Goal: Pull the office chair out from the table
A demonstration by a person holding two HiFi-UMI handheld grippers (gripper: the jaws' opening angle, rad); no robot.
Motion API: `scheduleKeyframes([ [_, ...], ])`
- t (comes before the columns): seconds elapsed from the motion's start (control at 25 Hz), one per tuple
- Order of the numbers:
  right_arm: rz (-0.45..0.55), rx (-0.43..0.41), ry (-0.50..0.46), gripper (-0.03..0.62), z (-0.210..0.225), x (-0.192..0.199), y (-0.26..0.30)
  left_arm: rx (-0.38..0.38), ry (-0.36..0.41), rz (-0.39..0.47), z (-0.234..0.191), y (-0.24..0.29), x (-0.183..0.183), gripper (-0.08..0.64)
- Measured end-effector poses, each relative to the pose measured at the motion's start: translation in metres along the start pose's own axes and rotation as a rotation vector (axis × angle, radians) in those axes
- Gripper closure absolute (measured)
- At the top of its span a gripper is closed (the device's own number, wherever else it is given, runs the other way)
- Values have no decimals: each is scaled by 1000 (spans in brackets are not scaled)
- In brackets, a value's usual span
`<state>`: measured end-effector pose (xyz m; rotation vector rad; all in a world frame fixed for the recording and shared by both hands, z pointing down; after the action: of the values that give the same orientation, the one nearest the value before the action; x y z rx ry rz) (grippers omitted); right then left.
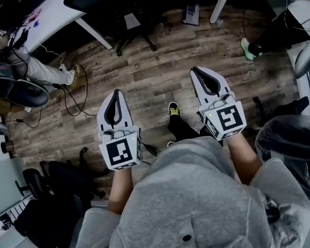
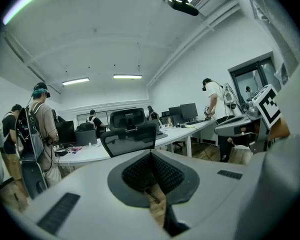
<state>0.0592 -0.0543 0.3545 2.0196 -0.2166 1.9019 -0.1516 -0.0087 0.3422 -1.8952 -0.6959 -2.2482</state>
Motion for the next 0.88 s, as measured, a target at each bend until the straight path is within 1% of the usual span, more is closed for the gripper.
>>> scheduleKeyframes([
  [0.24, 6, -14, -20, 554, 16, -10, 40, -16, 12, -22, -22, 38, -16, 548],
  [0.52, 19, -14, 12, 554, 42, -21, 76, -25, 33, -23, -35, 76, -34, 548],
  [0.68, 26, -41, 7, 554, 48, -21, 92, -42, 35, -12, -36, 88, -42, 548],
  [0.88, 46, -75, 14, 554, 43, -28, 109, -66, 37, -6, -44, 94, -48, 548],
])
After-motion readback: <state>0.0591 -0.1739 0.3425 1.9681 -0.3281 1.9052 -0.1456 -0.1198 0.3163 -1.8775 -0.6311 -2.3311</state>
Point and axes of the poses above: the fingertips, and each gripper's own axes: y forward along the fingers, z to its right, x out of its underside, the point moved 1 cm from there along -y, backward along the fingers, and after that the axes turned 15 degrees about x, right-handed, at the moved point
